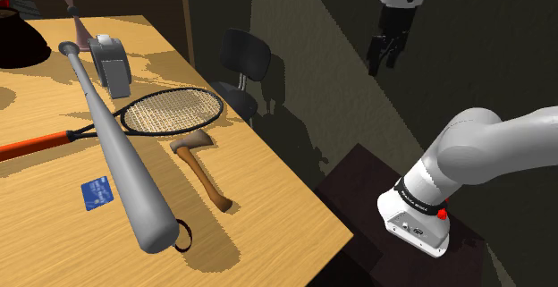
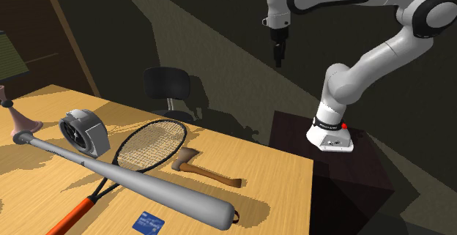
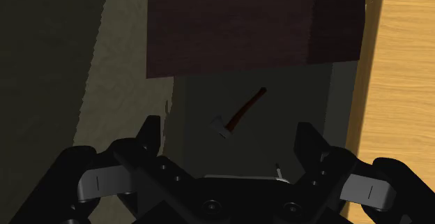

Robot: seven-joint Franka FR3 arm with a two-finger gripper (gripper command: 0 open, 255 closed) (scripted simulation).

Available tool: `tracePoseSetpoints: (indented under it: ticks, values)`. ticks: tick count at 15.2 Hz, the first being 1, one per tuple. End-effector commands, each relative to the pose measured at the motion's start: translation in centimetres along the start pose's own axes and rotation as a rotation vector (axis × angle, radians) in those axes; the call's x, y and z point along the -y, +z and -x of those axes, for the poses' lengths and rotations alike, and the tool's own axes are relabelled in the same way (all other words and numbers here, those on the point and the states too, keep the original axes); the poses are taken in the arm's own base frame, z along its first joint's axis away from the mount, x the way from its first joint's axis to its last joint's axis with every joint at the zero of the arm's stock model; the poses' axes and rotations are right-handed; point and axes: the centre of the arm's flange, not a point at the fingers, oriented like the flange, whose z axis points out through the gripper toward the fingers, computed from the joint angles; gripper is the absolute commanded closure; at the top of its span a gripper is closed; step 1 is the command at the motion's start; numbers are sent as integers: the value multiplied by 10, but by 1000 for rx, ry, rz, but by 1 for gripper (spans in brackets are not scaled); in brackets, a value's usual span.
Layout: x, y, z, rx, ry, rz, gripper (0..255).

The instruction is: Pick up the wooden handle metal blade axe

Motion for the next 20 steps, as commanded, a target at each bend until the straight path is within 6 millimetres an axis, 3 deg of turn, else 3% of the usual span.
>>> tracePoseSetpoints:
  ticks: [1,20]
  values:
    - [0,0,0,0,0,0,0]
    - [214,92,-69,-81,-7,-31,0]
